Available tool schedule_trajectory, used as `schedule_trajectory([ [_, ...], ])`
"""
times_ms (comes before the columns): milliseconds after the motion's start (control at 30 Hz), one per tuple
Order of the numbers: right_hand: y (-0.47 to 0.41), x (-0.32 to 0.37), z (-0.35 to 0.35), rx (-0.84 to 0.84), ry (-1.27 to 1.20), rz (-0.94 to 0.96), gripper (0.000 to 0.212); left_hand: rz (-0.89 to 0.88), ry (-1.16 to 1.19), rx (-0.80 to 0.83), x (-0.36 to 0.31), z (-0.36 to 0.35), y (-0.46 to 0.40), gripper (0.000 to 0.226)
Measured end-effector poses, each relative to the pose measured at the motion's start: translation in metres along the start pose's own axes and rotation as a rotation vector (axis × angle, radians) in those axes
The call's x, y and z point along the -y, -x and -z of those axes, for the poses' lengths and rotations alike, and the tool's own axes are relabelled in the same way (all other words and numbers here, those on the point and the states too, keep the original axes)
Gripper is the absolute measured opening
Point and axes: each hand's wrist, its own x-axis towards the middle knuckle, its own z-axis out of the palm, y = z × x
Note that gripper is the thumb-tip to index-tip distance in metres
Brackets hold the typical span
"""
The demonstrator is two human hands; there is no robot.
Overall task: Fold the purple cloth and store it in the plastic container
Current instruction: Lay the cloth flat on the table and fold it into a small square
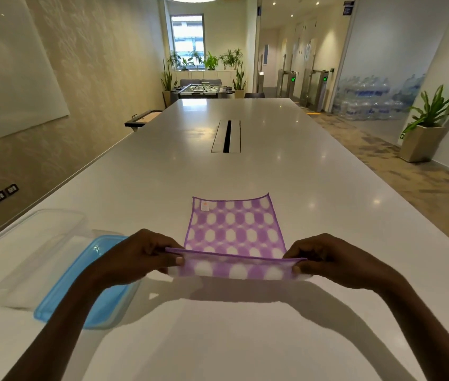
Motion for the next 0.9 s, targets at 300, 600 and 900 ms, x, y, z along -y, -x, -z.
schedule_trajectory([
  [300, 0.001, -0.010, 0.026, 0.048, -0.319, 0.049, 0.021, 0.006, 0.267, -0.029, -0.007, 0.004, 0.004, 0.050],
  [600, -0.064, -0.045, 0.014, -0.495, -0.512, -0.102, 0.009, 0.070, 0.436, -0.452, 0.023, -0.008, -0.050, 0.022],
  [900, -0.146, -0.092, 0.009, -0.653, -0.299, -0.282, 0.017, 0.224, 0.412, -0.645, 0.070, -0.006, -0.120, 0.024],
])
